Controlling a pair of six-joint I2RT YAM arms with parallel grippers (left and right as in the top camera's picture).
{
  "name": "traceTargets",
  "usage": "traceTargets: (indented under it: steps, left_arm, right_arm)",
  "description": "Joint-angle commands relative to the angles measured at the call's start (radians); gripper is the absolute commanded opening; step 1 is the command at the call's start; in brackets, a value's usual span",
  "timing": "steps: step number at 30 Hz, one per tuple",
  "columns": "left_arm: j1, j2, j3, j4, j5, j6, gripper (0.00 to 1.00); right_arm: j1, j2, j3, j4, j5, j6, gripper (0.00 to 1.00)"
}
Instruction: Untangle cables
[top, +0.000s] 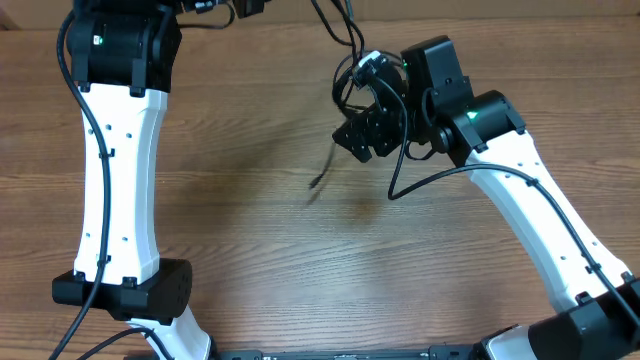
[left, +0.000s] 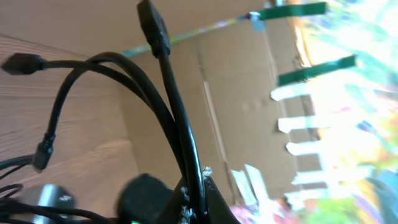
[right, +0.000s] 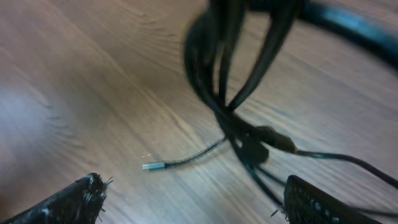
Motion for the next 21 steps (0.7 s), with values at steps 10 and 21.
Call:
traceTargets:
  steps: [10,21]
  left_arm:
    - [0.027,-0.016,0.028,0.170,0.079,-0.150,0.04]
    - [0.083,-0.016,0.028,0.170,0.118,-0.241,0.04]
  right_arm:
    - [-0.004,-0.035,0.015,0.040,0.148,0.021,0.91]
    - [-0.014,-0.056,0.025,0.114,0.295,0.122,0.91]
